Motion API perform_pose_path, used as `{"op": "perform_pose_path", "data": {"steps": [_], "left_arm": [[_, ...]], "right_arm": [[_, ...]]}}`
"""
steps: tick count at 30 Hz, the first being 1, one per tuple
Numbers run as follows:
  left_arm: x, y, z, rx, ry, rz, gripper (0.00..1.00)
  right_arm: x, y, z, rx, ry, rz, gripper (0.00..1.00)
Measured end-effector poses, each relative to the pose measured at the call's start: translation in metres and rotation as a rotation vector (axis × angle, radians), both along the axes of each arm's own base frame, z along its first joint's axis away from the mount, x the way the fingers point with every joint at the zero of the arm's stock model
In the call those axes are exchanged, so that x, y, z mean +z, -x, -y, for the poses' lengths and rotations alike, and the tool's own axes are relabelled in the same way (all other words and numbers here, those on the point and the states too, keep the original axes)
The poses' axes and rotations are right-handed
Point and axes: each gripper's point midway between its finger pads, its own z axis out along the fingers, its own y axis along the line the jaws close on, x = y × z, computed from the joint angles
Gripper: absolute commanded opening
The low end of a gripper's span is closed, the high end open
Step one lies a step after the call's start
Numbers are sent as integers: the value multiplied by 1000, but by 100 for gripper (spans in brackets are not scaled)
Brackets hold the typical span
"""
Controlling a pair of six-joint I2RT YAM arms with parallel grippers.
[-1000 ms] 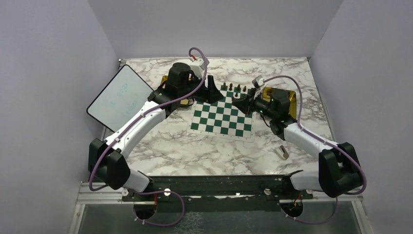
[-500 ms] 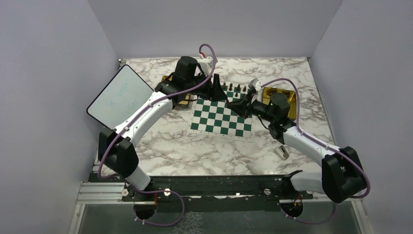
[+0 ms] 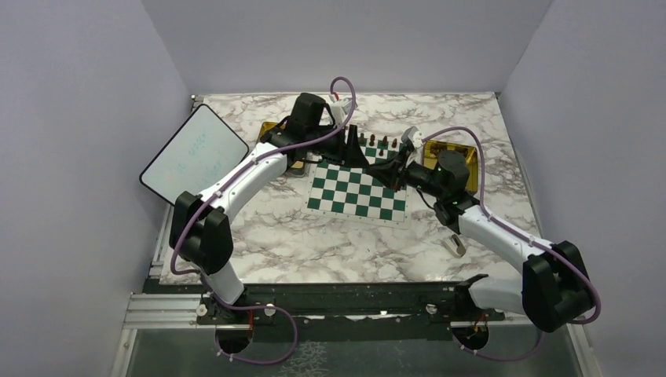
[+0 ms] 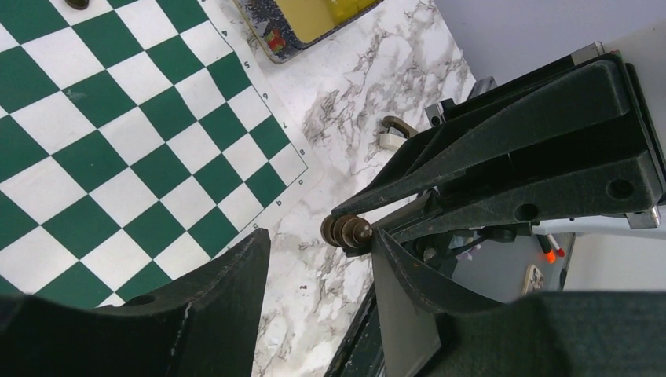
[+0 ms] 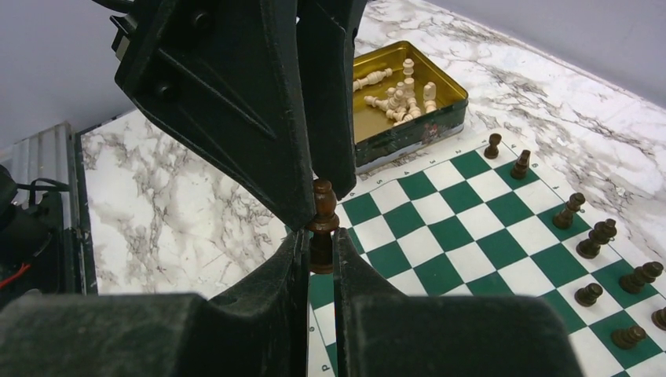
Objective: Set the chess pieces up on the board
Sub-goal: Place the chess piece on the chessboard.
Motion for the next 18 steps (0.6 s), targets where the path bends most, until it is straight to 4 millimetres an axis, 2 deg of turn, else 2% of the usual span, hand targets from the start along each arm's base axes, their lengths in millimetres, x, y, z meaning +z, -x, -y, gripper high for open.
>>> {"op": "perform_pose_path", "data": {"steps": [6, 18], "left_arm": [[2, 0, 3, -22, 16, -11, 41], [-5, 5, 9, -48, 23, -47, 15]], "right_arm": [[-2, 0, 0, -8, 5, -8, 15], [-15, 1, -1, -3, 30, -44, 16]]}}
